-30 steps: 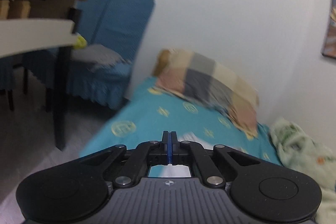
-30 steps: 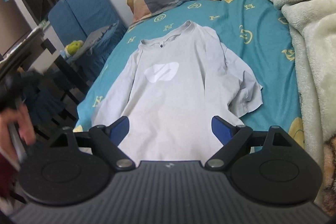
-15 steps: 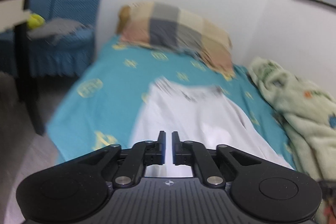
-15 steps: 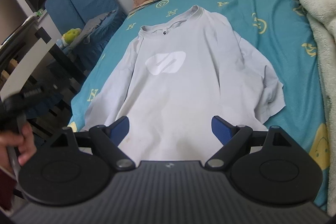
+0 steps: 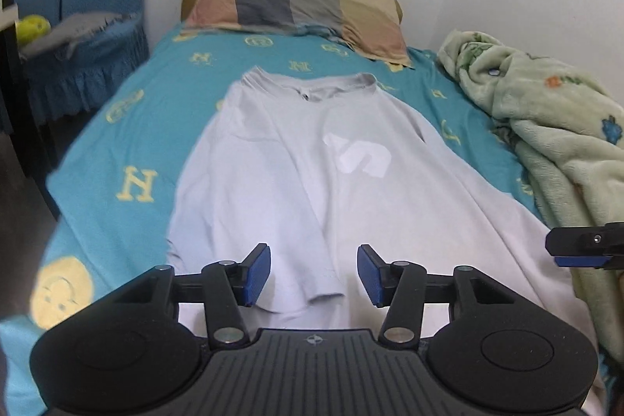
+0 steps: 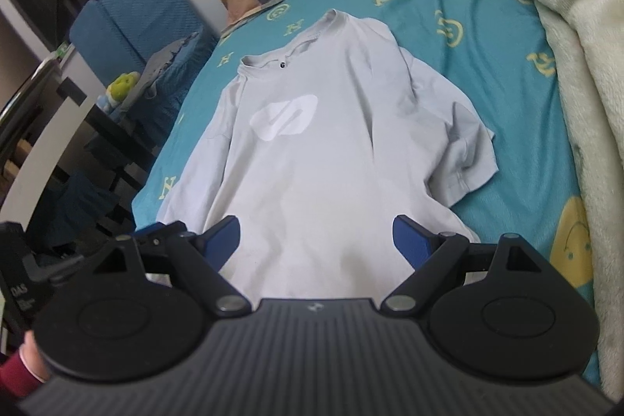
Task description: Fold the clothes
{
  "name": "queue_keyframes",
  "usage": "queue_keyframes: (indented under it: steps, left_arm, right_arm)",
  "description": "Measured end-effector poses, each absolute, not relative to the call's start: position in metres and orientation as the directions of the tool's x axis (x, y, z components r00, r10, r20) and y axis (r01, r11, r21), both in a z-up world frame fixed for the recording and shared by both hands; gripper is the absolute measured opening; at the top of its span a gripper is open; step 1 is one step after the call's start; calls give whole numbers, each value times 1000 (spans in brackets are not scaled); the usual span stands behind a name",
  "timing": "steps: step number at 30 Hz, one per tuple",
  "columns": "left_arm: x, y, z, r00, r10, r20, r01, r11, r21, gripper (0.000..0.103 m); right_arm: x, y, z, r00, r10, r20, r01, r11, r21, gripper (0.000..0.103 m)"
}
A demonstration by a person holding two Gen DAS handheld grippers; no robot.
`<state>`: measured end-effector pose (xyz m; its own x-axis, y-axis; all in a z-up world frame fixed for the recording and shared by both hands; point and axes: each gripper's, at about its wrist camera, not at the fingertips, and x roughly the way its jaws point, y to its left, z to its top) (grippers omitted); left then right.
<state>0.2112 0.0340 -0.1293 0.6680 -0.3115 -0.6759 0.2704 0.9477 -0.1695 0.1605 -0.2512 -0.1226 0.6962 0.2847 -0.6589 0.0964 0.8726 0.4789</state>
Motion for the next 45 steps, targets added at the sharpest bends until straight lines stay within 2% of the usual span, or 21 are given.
queue_keyframes:
  steps: [1, 2, 4, 6, 12, 17, 21, 23, 25, 28, 32, 36, 42, 45]
  left_arm:
    - [212, 33, -133, 661, -312, -683, 274, 947, -168, 35]
    - [214, 32, -136, 653, -313, -689, 278, 946, -167, 31]
    - [216, 32, -142, 642, -316, -699, 280, 945, -169, 10]
    - [217, 41, -137, 663, -321, -677, 251, 946, -203, 4]
    - [219, 68, -121, 725, -328, -606, 173, 938, -302, 3]
    - [213, 48, -121, 691, -351, -632, 255, 936, -241, 4]
    - [206, 22, -129, 641, -374, -671, 340, 921, -188, 7]
    - [202, 19, -130, 638, -359, -681, 347, 924, -161, 20]
    - [198, 24, -128, 654, -336, -678, 331, 933, -143, 44]
    - [196, 39, -121, 696, -298, -653, 280, 951, -135, 51]
    - [204, 53, -122, 722, -198, -662, 199, 977, -76, 51]
    - [210, 55, -131, 697, -154, -700, 185, 982, -32, 40]
    - [208, 45, -136, 706, -152, -691, 223, 975, 13, 3]
    - [205, 46, -128, 749, -137, -648, 204, 979, 29, 2]
  right_arm:
    - [161, -250, -123, 697, 283, -659, 95, 874, 477, 87]
    - [161, -250, -122, 698, 282, -658, 93, 876, 474, 87]
    - [161, -249, -122, 699, 279, -659, 89, 880, 466, 87]
    - [162, -248, -123, 696, 276, -662, 90, 882, 462, 87]
    - [164, -251, -129, 688, 261, -677, 108, 886, 452, 87]
    - [166, -247, -131, 678, 265, -686, 103, 890, 445, 87]
    - [167, -244, -134, 669, 263, -695, 102, 894, 437, 87]
    - [167, -245, -135, 666, 264, -697, 108, 891, 440, 87]
    - [167, -247, -136, 664, 265, -699, 114, 888, 446, 87]
    - [166, -247, -136, 661, 275, -698, 117, 881, 458, 87]
    - [167, -245, -137, 655, 285, -700, 111, 880, 462, 87]
    - [168, -244, -139, 650, 290, -703, 113, 877, 467, 87]
    - [168, -243, -141, 644, 293, -707, 110, 879, 464, 87]
    - [168, -242, -142, 640, 288, -712, 110, 883, 456, 87]
